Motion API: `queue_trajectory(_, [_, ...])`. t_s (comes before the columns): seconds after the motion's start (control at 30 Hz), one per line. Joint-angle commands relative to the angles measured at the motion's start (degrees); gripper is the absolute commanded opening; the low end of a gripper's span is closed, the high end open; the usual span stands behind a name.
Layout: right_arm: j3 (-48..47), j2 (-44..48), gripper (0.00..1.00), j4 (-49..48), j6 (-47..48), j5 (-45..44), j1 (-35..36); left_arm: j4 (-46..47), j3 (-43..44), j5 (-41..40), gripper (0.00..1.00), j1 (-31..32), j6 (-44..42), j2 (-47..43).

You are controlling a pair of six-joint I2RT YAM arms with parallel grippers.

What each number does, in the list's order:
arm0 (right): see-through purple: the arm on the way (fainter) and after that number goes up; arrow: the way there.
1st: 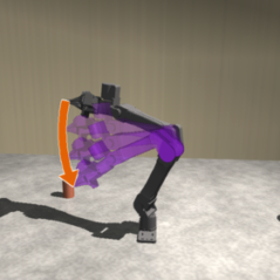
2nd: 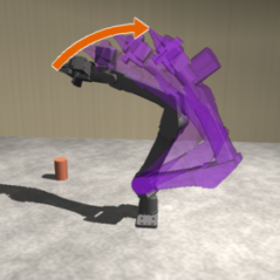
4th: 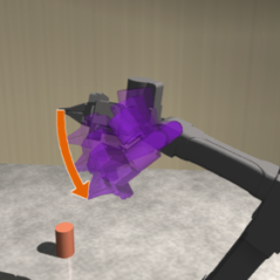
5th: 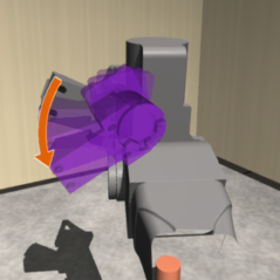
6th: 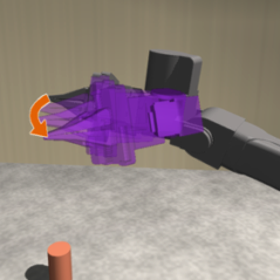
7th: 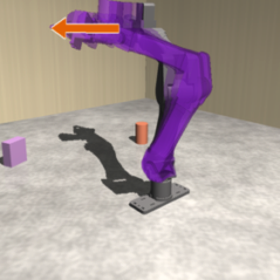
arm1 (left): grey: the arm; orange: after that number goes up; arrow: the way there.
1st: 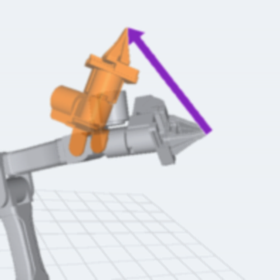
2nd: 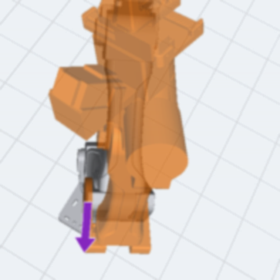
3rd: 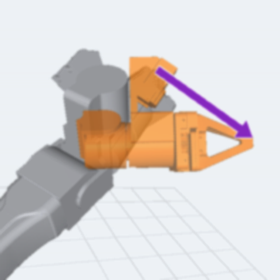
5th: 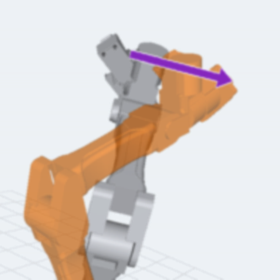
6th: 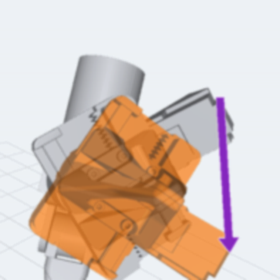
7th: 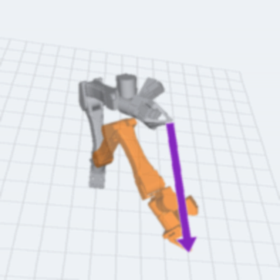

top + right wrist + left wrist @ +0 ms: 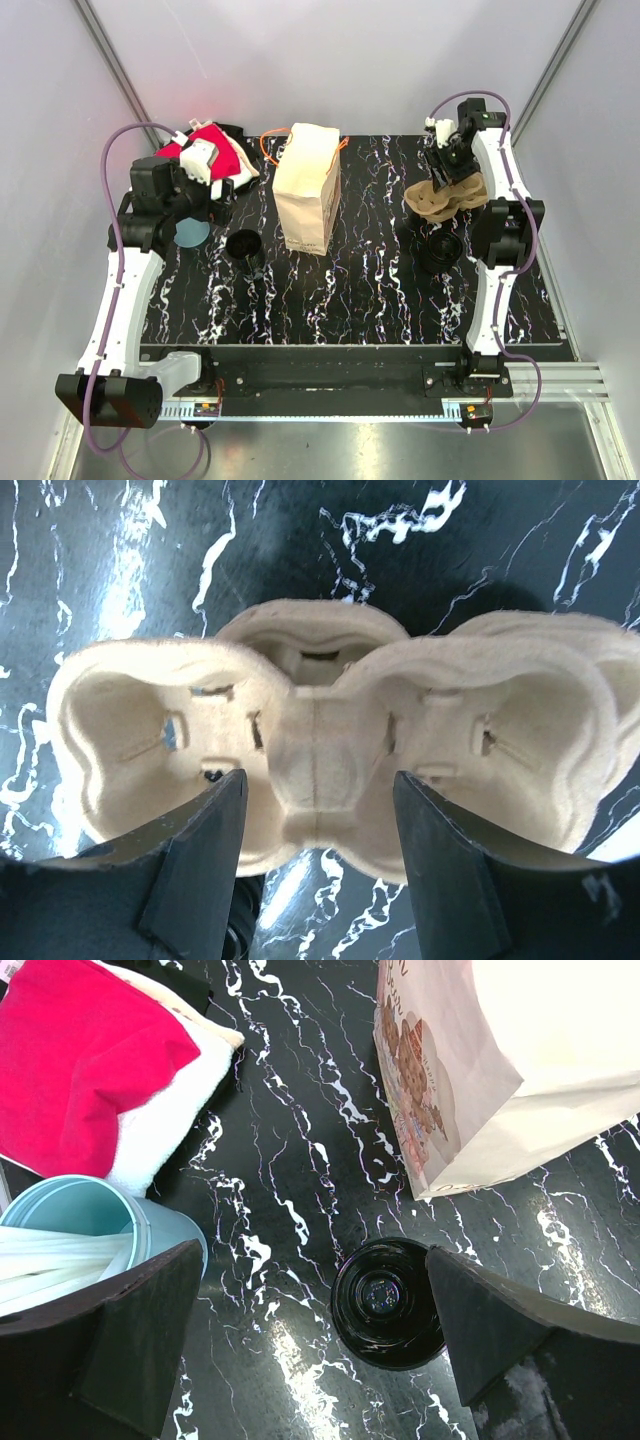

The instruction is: Pack the takeout coffee

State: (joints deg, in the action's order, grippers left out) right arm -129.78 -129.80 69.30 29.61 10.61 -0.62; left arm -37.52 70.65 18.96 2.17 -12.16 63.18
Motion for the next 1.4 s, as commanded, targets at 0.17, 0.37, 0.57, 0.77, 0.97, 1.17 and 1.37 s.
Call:
queue_trajectory(0.17, [-1.8,0.6,0.66,4.4,-0.2,-1.2,2.6,3.2,-0.3,1.4,0.99,-0.4,0.2,0.0])
queue_trajectory(0.37, [-0.7,0.6,0.66,2.3,0.0,-3.5,3.3,3.3,-0.4,1.7,0.99,-0.6,0.3,0.0])
queue_trajectory(0.57, [-1.7,0.0,0.66,1.4,0.5,-6.7,3.4,3.3,-0.4,2.0,0.99,-0.8,0.3,0.0])
queue_trajectory(0.77, [-2.9,-0.3,0.66,2.3,0.5,-6.5,3.5,3.3,-0.5,2.3,0.99,-0.8,0.3,0.2])
queue_trajectory(0.97, [-4.7,-2.1,0.66,3.8,0.5,-6.2,3.7,3.3,-0.5,2.3,0.99,-0.9,0.3,0.3])
queue_trajectory(1.17, [-6.2,-3.5,0.65,4.0,0.5,-6.9,3.9,3.3,-0.5,2.4,0.99,-0.9,0.3,0.4])
queue_trajectory(1.37, [-6.4,-4.1,0.65,4.5,0.5,-7.2,3.9,3.3,-0.6,2.5,0.99,-1.1,0.4,0.4])
